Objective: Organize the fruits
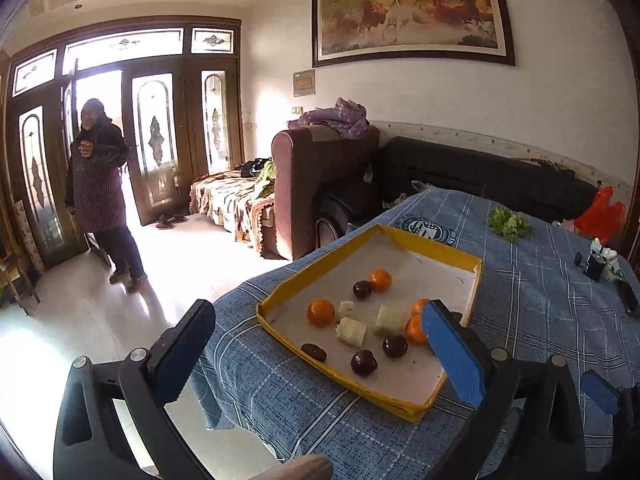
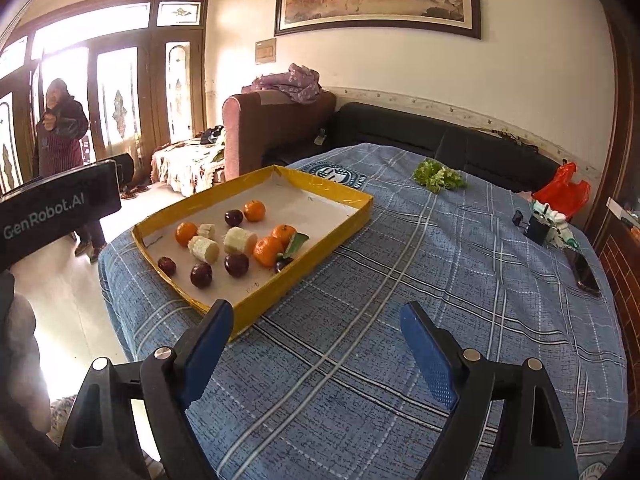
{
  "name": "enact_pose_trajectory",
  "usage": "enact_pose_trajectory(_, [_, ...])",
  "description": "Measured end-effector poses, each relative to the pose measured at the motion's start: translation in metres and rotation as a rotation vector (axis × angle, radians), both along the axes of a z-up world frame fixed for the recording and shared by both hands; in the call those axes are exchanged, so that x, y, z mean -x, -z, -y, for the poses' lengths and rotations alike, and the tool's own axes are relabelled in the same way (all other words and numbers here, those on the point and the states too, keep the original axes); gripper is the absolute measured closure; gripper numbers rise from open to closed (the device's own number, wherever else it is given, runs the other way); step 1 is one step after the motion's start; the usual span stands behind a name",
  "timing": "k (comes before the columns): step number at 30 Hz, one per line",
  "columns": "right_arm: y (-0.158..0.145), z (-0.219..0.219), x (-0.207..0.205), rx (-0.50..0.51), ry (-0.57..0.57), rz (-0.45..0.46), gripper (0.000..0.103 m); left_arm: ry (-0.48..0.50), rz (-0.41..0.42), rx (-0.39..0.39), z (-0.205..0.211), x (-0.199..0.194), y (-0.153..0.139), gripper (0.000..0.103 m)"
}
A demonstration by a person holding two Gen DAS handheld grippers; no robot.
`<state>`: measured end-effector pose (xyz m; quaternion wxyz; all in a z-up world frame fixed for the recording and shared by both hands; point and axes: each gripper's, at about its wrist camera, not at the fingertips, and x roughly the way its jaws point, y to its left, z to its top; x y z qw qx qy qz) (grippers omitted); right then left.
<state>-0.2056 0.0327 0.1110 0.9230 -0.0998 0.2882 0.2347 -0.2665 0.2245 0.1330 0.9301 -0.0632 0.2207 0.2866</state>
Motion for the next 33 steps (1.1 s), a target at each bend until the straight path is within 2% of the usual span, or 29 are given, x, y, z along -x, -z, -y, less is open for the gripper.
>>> enact_pose_trajectory(6, [0.003,0.011,-0.008,-0.003,0.032,-0.024,0.013,0.017,-0.042,-0.018,0.004,-0.012,0.005,0.000])
enact_pose_trajectory(11, [0.006,0.010,-0.015,-0.040,0.006,-0.065,0.012,0.077,-0.100,0.076,-0.002,-0.031,0.016,0.000])
enact_pose_trajectory(16, [0.013,-0.002,-0.014,-0.019,-0.034,-0.073,0.012,0.077,-0.145,0.082,-0.001,-0.036,0.029,0.000])
enact_pose_trajectory(33, [0.029,-0.015,-0.025,0.013,-0.038,-0.105,0.012,0.076,-0.191,0.147,-0.014,-0.044,0.045,0.000])
